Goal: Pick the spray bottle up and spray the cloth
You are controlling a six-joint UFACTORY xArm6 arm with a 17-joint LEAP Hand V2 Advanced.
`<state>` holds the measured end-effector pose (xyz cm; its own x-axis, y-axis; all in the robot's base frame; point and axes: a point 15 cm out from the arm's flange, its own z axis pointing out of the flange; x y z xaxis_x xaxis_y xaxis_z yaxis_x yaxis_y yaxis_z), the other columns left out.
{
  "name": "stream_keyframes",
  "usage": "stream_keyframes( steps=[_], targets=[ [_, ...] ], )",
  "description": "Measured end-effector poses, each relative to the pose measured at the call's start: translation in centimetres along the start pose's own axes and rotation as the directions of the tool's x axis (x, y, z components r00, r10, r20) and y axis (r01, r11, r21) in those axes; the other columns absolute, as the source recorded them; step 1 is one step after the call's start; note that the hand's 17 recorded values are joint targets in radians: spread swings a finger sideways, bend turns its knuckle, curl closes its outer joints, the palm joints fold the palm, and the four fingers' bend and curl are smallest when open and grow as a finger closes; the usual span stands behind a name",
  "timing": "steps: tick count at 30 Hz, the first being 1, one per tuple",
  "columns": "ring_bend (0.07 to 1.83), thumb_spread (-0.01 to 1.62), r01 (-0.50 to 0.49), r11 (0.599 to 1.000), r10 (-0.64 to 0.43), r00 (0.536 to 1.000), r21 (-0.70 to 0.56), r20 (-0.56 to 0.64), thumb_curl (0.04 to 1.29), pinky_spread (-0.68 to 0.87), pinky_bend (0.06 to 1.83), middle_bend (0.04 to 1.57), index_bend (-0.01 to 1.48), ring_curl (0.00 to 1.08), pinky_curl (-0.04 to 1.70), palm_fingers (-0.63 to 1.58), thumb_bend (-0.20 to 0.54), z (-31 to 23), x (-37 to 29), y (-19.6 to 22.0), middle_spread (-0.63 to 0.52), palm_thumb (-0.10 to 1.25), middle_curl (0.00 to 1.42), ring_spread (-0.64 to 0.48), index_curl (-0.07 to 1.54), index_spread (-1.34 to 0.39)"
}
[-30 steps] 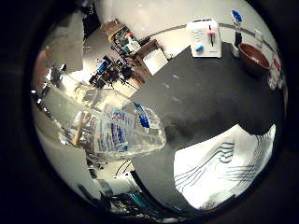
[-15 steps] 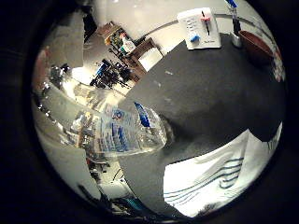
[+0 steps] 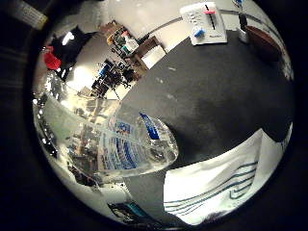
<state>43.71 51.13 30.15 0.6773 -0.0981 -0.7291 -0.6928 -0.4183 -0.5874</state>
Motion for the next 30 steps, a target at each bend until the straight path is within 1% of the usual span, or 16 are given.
stream_keyframes(
  steps=[2,3,4,6,8,13,16,18,21,23,27,30],
  targets=[
    [0.71,0.98,0.008,1.000,-0.008,1.000,-0.010,-0.005,0.48,0.32,1.02,0.49,0.51,0.27,0.41,0.15,-0.048,-0.1,-0.1,0.1,-0.18,0.33,0.42,0.00,0.53,-0.53],
    [0.68,0.97,0.015,1.000,-0.015,1.000,-0.018,-0.010,0.46,0.38,1.00,0.47,0.48,0.26,0.39,0.13,-0.045,-0.1,0.0,0.2,-0.16,0.31,0.41,0.05,0.51,-0.51],
    [0.65,0.97,0.023,0.999,-0.023,1.000,-0.027,-0.015,0.45,0.41,0.99,0.46,0.47,0.24,0.38,0.12,-0.046,-0.1,0.0,0.3,-0.15,0.30,0.40,0.08,0.50,-0.51],
    [0.59,0.94,0.042,0.998,-0.043,0.999,-0.044,-0.027,0.42,0.50,0.92,0.40,0.40,0.22,0.33,0.05,-0.045,-0.3,-0.1,0.4,-0.12,0.25,0.38,0.15,0.46,-0.47],
    [0.54,0.92,0.055,0.997,-0.056,0.998,-0.047,-0.033,0.39,0.55,0.89,0.35,0.35,0.21,0.30,0.05,-0.041,-0.6,-0.4,0.1,-0.11,0.24,0.36,0.20,0.42,-0.45],
    [0.44,0.90,0.083,0.995,-0.086,0.995,-0.054,-0.046,0.37,0.60,0.81,0.25,0.26,0.19,0.26,0.03,-0.038,-1.4,-1.7,-0.5,-0.08,0.22,0.34,0.25,0.39,-0.41],
    [0.36,0.86,0.089,0.991,-0.097,0.992,-0.101,-0.078,0.35,0.59,0.77,0.18,0.18,0.18,0.24,-0.03,-0.044,-1.8,-1.7,0.1,-0.01,0.19,0.32,0.28,0.36,-0.40],
    [0.33,0.84,0.089,0.984,-0.108,0.987,-0.155,-0.119,0.35,0.59,0.74,0.17,0.17,0.18,0.23,-0.05,-0.042,-2.2,-1.1,0.7,0.03,0.18,0.31,0.30,0.35,-0.39],
    [0.30,0.83,0.079,0.972,-0.122,0.975,-0.222,-0.185,0.34,0.57,0.70,0.16,0.16,0.19,0.23,-0.05,-0.038,-3.1,-0.8,1.2,0.07,0.17,0.29,0.31,0.32,-0.38],
    [0.28,0.82,0.076,0.970,-0.126,0.970,-0.233,-0.209,0.34,0.56,0.69,0.16,0.17,0.19,0.23,-0.04,-0.037,-3.9,-1.6,0.9,0.08,0.17,0.28,0.32,0.32,-0.38],
    [0.25,0.83,0.071,0.964,-0.138,0.957,-0.256,-0.255,0.34,0.57,0.67,0.17,0.19,0.20,0.24,-0.01,-0.034,-5.4,-2.3,0.8,0.08,0.18,0.27,0.32,0.32,-0.38],
    [0.23,0.84,0.063,0.956,-0.159,0.932,-0.288,-0.327,0.34,0.58,0.65,0.17,0.20,0.21,0.24,0.02,-0.034,-7.7,-2.3,0.8,0.07,0.20,0.26,0.32,0.33,-0.40]
  ],
)
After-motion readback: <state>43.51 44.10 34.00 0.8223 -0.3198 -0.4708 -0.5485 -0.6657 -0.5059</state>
